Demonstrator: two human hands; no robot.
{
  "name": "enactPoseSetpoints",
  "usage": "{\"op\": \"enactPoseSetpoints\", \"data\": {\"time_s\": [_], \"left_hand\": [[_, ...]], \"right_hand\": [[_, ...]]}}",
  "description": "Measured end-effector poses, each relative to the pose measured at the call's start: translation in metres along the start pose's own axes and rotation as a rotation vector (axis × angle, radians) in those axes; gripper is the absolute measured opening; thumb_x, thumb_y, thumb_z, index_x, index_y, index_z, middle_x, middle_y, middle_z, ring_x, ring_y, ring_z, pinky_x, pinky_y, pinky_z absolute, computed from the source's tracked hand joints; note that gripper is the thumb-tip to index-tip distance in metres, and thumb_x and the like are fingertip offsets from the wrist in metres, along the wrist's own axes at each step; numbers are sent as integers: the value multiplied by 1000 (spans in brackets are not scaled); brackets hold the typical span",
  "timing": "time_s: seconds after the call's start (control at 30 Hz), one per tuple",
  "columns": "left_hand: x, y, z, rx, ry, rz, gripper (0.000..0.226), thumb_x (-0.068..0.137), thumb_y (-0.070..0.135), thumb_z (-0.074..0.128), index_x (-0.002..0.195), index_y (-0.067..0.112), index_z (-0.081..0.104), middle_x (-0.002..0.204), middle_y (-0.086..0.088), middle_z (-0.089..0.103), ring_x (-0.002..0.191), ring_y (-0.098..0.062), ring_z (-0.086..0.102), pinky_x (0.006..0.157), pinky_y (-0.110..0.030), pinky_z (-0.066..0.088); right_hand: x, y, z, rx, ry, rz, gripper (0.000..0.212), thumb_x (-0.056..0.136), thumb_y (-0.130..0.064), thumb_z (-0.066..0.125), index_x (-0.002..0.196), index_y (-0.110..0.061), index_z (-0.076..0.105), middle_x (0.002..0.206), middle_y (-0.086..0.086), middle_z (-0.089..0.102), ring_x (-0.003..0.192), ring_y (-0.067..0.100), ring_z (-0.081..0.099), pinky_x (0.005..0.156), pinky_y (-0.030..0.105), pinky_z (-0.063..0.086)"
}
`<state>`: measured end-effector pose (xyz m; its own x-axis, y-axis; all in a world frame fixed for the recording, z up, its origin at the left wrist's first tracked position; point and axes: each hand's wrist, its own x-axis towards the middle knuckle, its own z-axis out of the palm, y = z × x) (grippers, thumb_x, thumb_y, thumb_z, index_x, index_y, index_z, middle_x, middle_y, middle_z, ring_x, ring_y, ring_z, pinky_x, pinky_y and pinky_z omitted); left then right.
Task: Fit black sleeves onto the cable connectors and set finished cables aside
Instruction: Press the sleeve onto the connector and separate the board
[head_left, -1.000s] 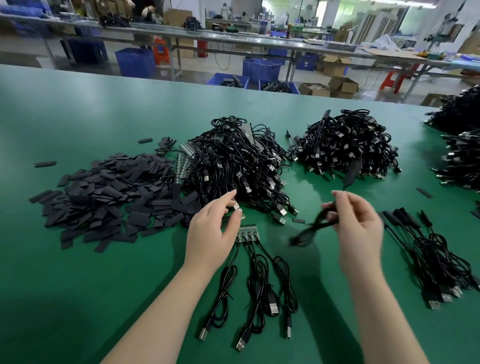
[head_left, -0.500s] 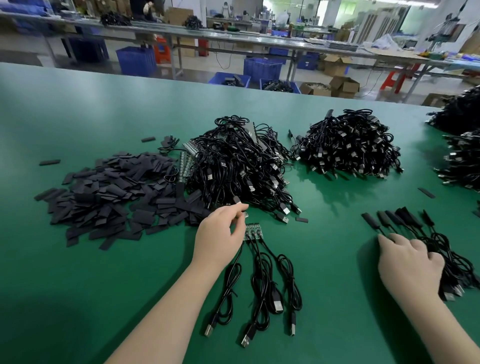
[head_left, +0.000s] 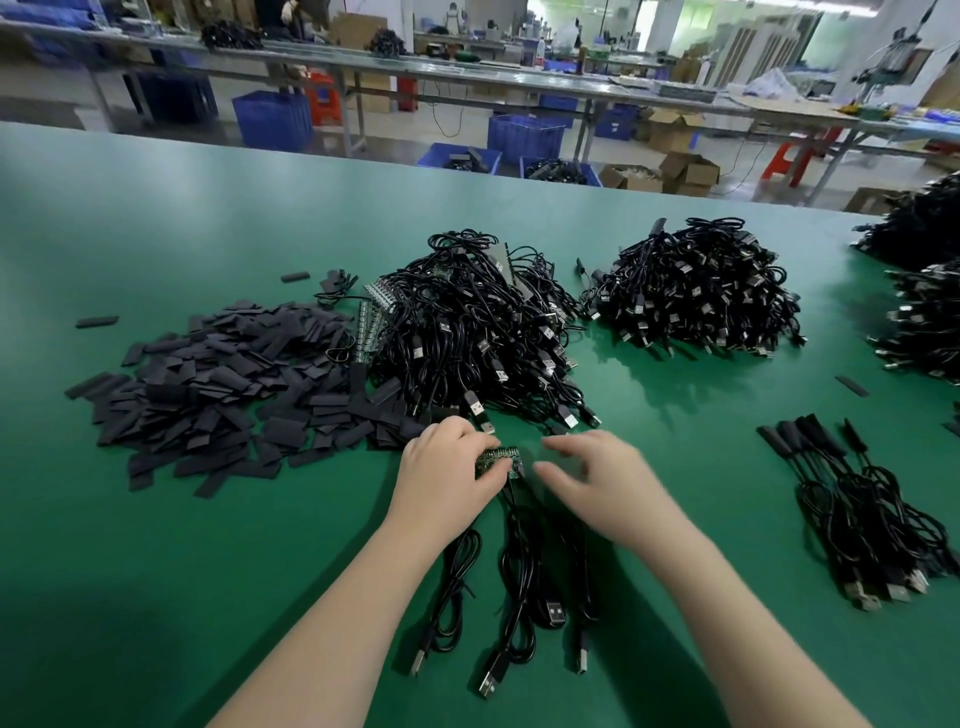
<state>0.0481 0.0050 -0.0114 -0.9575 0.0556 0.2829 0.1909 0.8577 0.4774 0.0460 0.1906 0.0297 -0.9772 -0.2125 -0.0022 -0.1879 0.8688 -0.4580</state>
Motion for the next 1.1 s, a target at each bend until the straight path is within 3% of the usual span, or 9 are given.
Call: {"op": "enactPoseSetpoints", "data": {"time_s": [0.17, 0.23, 0.3, 0.4, 0.47, 0.57, 0.73, 0.9, 1.1], "left_hand": [[1, -6, -3, -116, -13, -12, 24, 93, 34, 60, 115, 27, 63, 119, 13, 55, 115, -10, 51, 99, -33, 40], [1, -6, -3, -180, -6, -2, 22, 93, 30, 61, 115, 29, 62, 117, 15, 55, 110, -6, 52, 98, -32, 43], [0, -4, -3, -272, 7, -10, 32, 92, 31, 62, 123, 33, 57, 119, 19, 49, 100, 4, 50, 92, -22, 45], [0, -1, -5, -483, 19, -82, 47, 87, 37, 69, 129, 42, 49, 113, 25, 51, 95, 7, 54, 79, -6, 42], [1, -1, -7, -639, -1, -126, 44, 82, 35, 75, 120, 46, 56, 102, 23, 65, 94, 8, 59, 79, -5, 44], [0, 1, -9, -698, 28, -108, 28, 79, 26, 80, 95, 46, 69, 89, 25, 70, 86, 6, 63, 75, -8, 46], [-1, 8, -9, -809, 46, -106, 25, 81, 14, 77, 86, 37, 69, 84, 21, 71, 77, 3, 67, 70, -9, 49], [1, 8, -8, -878, 34, -156, 22, 78, 14, 80, 84, 34, 73, 84, 13, 74, 78, -3, 68, 74, -16, 53], [2, 8, -9, -940, -18, -178, 22, 80, 13, 79, 83, 34, 75, 73, 13, 73, 69, -1, 67, 67, -13, 50]], "right_hand": [[16, -16, 26, 90, -8, -39, 43, 94, -43, 62, 133, -24, 61, 112, -3, 55, 111, 17, 54, 95, 34, 45], [17, -12, 29, 170, 23, -42, 31, 91, -36, 67, 120, -26, 67, 107, -9, 61, 103, 10, 57, 89, 24, 45], [14, -6, 31, 343, 93, -8, 14, 87, -31, 74, 100, -30, 69, 95, -14, 68, 85, -1, 60, 76, 15, 44], [8, 0, 32, 663, 169, 28, 17, 82, -18, 79, 86, -30, 69, 77, -10, 71, 69, 1, 62, 70, 19, 50], [5, 0, 31, 794, 227, 21, 19, 82, -12, 79, 84, -29, 70, 76, -7, 72, 69, 5, 64, 69, 19, 51], [1, -2, 32, 906, 276, -31, 22, 82, -5, 78, 86, -27, 73, 80, -6, 74, 74, 6, 68, 70, 15, 51], [0, -5, 34, 919, 321, 0, 21, 82, -11, 80, 88, -30, 76, 81, -10, 76, 75, 3, 69, 70, 13, 50], [-1, -8, 35, 902, 360, -13, 20, 81, -12, 80, 80, -31, 75, 81, -15, 75, 75, 0, 70, 69, 10, 50], [-1, -10, 35, 918, 374, -56, 24, 83, -9, 78, 82, -33, 75, 83, -17, 75, 77, -3, 68, 71, 7, 48]]}}
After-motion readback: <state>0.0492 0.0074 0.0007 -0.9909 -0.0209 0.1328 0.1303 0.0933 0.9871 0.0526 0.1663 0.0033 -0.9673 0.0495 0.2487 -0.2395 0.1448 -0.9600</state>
